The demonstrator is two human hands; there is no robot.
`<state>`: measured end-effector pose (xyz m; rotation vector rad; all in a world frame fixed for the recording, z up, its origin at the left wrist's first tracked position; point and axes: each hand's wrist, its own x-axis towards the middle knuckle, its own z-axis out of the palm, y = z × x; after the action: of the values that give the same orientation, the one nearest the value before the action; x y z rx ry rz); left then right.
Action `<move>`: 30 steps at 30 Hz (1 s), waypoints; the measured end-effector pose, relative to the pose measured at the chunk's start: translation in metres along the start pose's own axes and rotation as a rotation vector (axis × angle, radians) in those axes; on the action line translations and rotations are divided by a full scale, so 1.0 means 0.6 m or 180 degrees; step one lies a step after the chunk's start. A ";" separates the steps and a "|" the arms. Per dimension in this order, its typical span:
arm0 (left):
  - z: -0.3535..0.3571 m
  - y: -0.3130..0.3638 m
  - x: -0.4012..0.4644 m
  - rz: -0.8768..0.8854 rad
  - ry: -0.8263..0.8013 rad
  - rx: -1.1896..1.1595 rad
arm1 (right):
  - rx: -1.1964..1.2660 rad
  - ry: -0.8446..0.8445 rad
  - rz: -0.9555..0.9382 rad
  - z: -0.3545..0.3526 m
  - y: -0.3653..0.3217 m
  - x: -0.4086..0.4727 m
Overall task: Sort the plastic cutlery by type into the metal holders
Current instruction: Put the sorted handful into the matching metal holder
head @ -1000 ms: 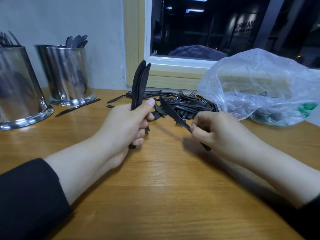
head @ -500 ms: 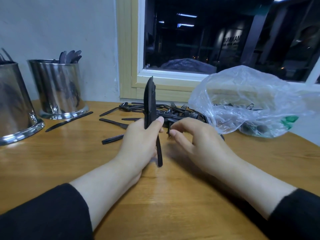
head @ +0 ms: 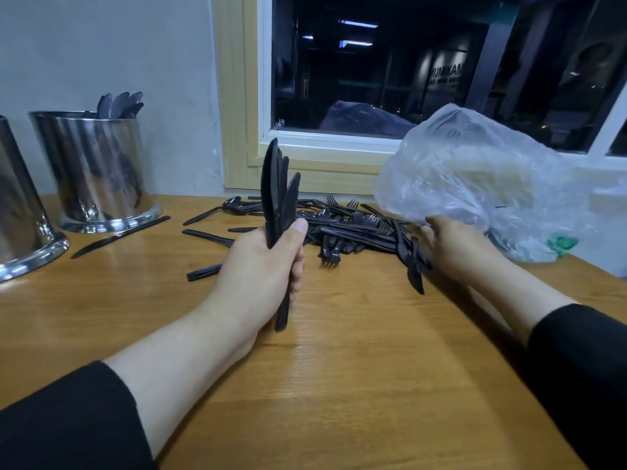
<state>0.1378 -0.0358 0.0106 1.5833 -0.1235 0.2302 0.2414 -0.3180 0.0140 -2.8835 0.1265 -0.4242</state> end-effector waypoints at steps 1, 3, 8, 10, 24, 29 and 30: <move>0.000 0.001 -0.001 -0.0004 -0.0003 0.0008 | -0.0164 0.0079 0.0023 0.002 0.005 0.003; 0.000 0.002 -0.001 -0.0019 -0.0004 0.0030 | -0.0587 0.0449 -0.0002 0.002 0.000 0.003; -0.002 0.001 -0.002 0.0009 0.0022 0.0076 | -0.0340 0.0428 -0.0364 0.011 -0.027 -0.008; -0.002 0.001 -0.003 0.0045 0.0058 0.0097 | -0.0363 0.0248 -0.0394 0.016 -0.035 -0.010; -0.172 -0.014 0.089 0.0378 0.0696 0.1236 | 0.0434 -0.0615 -0.1168 0.061 -0.126 0.006; -0.174 -0.026 0.083 -0.0064 0.0366 0.1067 | 0.0578 -0.0586 -0.1628 0.081 -0.194 -0.036; -0.172 -0.026 0.080 -0.0124 0.0318 0.1042 | 0.0685 -0.0556 -0.1616 0.080 -0.204 -0.043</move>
<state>0.1809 0.0706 0.0072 1.8936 0.0248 0.3101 0.2373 -0.1861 -0.0095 -2.6937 -0.6488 -0.2443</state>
